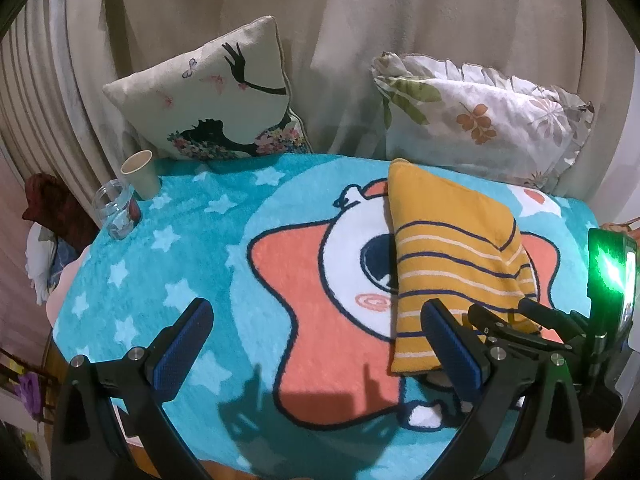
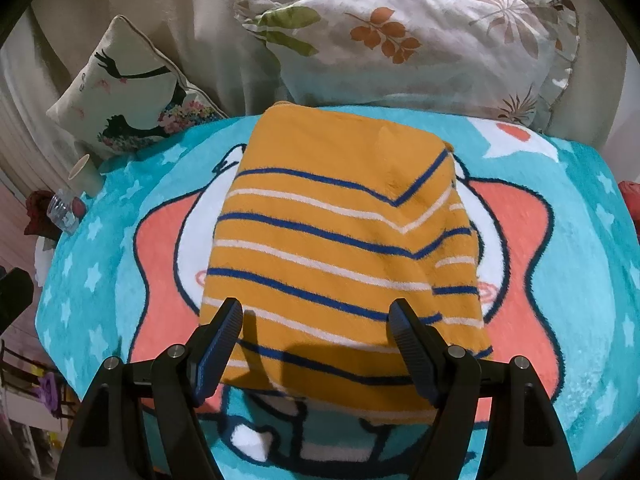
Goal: Fold small clothes
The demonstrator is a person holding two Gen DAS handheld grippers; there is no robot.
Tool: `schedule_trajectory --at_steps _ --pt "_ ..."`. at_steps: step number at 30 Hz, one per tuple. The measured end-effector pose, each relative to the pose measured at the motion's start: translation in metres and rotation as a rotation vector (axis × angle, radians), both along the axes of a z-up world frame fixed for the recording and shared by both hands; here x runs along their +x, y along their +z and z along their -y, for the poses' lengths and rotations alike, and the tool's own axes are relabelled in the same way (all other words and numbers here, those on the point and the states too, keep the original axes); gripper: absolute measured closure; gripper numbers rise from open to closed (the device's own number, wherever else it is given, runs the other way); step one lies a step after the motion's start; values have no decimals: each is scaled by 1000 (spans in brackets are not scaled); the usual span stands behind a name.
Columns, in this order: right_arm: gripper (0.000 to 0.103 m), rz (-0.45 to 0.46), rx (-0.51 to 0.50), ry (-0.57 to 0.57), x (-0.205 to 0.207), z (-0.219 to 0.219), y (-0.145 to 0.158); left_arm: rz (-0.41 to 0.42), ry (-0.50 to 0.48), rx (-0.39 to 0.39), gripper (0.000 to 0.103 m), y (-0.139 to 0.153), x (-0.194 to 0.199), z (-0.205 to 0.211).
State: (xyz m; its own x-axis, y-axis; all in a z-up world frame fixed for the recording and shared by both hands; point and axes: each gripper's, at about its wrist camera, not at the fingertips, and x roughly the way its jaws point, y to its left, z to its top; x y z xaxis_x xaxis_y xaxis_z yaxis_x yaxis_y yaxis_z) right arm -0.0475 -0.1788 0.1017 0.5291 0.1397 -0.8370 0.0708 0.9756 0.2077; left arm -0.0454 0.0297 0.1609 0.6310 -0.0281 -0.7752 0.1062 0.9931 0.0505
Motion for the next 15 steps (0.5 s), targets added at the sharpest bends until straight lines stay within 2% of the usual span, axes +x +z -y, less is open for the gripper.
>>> schedule_trajectory --at_steps 15 --pt "24 -19 -32 -12 -13 30 -4 -49 -25 -55 0 -12 -5 26"
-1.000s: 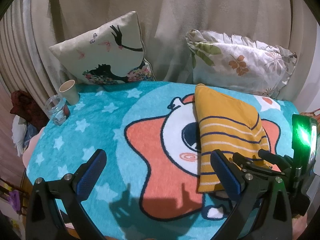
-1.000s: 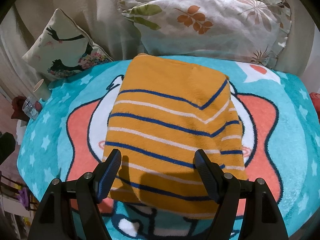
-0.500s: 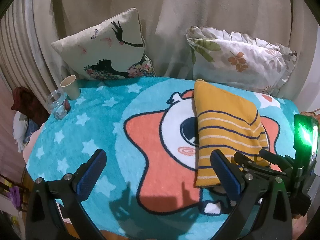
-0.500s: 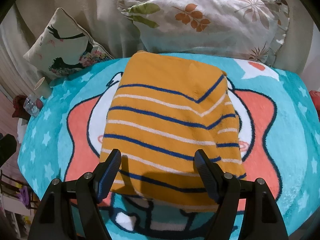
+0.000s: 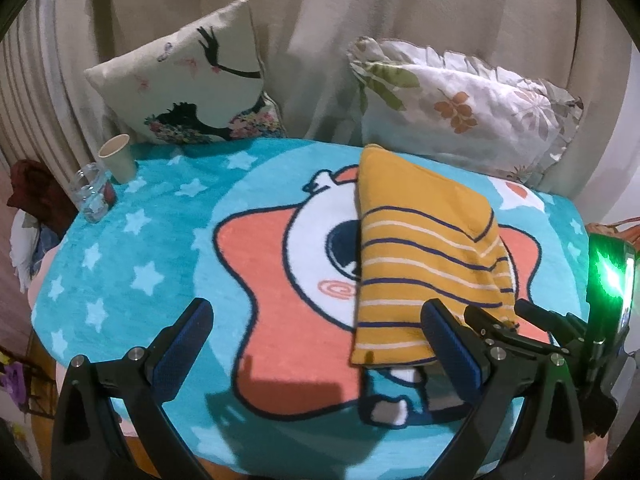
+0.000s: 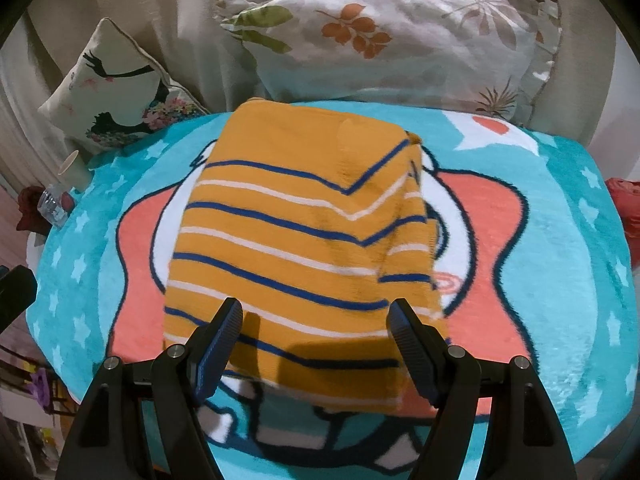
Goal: Fold small clothes
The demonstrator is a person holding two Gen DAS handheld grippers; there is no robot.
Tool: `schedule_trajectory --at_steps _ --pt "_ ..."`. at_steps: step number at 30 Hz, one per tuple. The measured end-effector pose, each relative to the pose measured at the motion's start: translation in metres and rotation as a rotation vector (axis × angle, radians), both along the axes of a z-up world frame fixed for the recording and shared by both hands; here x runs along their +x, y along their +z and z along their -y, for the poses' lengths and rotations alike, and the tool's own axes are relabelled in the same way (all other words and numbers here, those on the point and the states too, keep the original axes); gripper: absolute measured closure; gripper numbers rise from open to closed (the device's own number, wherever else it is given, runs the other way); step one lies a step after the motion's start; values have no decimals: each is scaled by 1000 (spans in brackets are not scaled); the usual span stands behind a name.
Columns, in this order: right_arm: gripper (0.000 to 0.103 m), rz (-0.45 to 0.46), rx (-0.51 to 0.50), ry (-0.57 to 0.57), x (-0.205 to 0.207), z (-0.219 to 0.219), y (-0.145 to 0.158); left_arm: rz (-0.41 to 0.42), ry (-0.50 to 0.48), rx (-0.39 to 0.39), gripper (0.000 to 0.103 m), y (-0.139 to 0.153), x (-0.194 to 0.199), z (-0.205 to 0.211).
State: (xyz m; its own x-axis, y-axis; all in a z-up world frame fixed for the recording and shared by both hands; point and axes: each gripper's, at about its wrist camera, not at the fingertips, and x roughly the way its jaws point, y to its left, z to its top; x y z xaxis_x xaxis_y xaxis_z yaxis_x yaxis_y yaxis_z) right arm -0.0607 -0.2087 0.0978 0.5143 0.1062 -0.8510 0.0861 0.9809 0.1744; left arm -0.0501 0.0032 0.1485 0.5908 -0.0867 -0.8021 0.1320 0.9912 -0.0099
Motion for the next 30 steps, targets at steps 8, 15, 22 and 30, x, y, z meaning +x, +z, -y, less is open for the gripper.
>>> schedule_trajectory --at_steps 8,15,22,30 --pt "24 -41 -40 -24 -10 16 -7 -77 -37 -67 0 -18 5 14" --pt "24 -42 -93 -62 -20 21 -3 -97 -92 -104 0 -22 13 19" --pt "24 -32 -121 -81 -14 -1 5 -99 -132 -101 0 -20 27 1" --pt "24 -25 -129 -63 10 -52 8 -89 -106 -105 0 -17 48 -52"
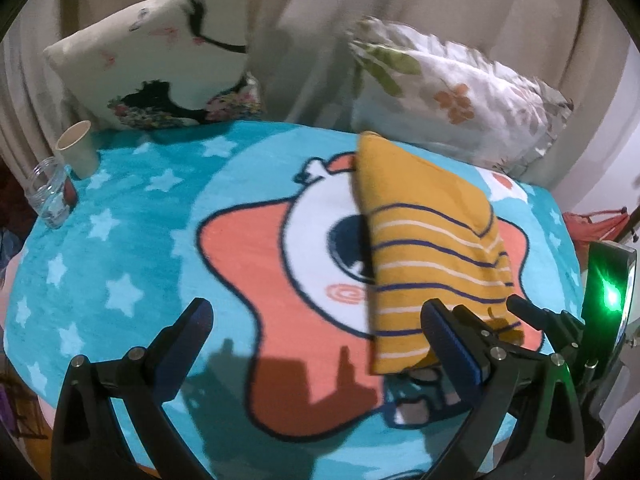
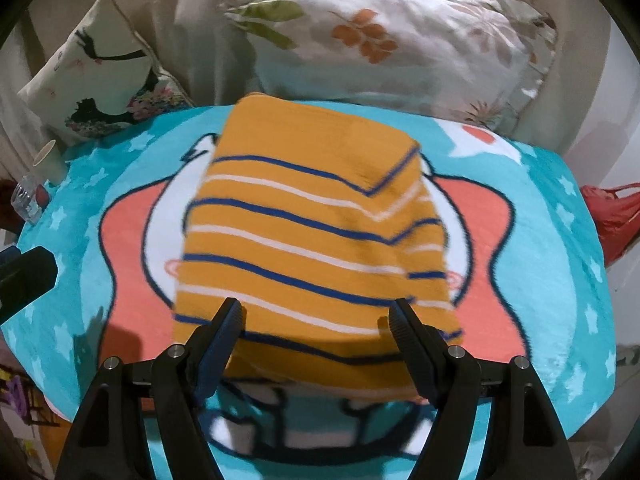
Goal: Fold small clothes
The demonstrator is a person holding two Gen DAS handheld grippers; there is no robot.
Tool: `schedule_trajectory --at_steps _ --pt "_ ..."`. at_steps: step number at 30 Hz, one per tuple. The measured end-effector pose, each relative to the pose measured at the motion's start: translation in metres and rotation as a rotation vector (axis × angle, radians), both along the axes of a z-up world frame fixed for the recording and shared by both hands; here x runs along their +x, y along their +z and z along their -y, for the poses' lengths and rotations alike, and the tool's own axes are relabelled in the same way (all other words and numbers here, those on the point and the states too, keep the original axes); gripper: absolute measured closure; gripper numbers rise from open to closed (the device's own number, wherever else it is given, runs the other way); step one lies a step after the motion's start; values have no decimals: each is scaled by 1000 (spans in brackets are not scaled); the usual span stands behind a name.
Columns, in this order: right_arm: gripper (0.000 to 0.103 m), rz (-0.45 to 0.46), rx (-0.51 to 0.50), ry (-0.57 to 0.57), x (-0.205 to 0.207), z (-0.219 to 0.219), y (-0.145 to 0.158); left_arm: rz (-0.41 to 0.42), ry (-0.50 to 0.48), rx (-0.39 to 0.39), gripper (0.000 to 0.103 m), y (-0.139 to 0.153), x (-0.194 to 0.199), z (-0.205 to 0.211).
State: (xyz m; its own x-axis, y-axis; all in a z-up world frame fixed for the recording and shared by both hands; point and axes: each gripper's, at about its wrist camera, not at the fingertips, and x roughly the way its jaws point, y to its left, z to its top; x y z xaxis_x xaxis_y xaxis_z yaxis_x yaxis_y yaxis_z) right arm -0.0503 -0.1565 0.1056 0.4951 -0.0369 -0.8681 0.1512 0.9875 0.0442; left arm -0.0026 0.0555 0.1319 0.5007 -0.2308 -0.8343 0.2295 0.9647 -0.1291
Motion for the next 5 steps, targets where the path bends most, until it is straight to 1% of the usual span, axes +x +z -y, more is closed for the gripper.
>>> schedule_trajectory --at_steps 5 --pt "24 -9 -12 8 17 -34 -1 4 28 -6 0 0 11 -34"
